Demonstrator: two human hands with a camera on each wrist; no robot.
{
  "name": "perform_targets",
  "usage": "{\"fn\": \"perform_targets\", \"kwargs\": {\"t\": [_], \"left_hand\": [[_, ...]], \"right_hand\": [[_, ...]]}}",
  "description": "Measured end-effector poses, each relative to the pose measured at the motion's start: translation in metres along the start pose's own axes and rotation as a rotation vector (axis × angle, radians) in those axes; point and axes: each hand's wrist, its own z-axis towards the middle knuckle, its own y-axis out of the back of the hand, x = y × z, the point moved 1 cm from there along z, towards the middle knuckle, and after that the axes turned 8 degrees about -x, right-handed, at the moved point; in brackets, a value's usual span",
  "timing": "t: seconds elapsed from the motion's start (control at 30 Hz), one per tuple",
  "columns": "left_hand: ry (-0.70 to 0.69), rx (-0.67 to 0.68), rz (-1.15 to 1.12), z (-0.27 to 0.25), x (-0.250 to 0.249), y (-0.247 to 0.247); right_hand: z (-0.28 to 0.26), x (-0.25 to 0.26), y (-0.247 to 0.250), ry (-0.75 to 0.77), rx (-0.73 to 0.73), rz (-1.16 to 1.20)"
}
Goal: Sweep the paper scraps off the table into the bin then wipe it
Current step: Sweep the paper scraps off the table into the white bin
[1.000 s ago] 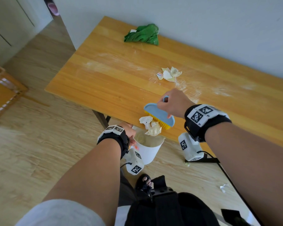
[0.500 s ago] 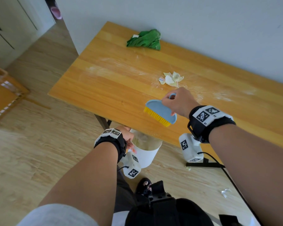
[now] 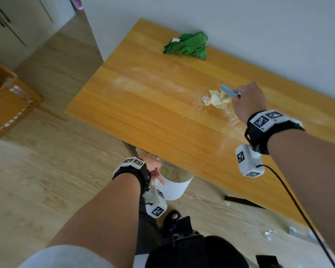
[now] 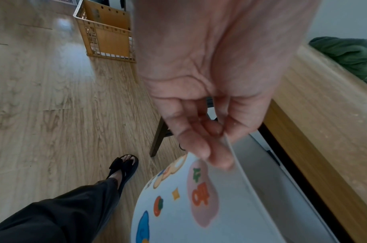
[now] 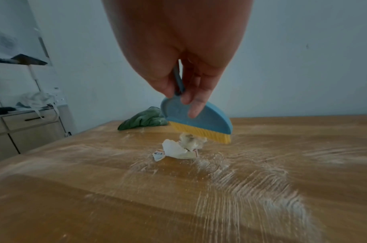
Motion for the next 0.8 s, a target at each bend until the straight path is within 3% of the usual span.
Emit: {"fn": "perform_targets", "kwargs": {"t": [0.1,0.3,0.5,0.67,0.8], "left_hand": [[0.007,-0.009,-0.003,0.007,0.0,0.002],[0.093,0.033,-0.018,0.019,0.003,0.004],[0.104,0.018,-0.018,0.001,-0.004,0.002],[0.075,-0.043,-0.002,-0.004,-0.004,-0.002],[0.045,-0.122,-0.037,0.002,-0.002,-0.009]], "right_hand": [[0.002,0.007,-0.007,-0.02,0.082,-0.021],[-0.01,0.02,-0.009,0.1,0.131,0.042],[-0.024,0.022,0.005,0.072,0.097,0.071],[-0.023,0.01,0.02,-0.05,-0.018,0.187],[-0.025,0.001,0.012,-0.053,0.069,0.137]]}}
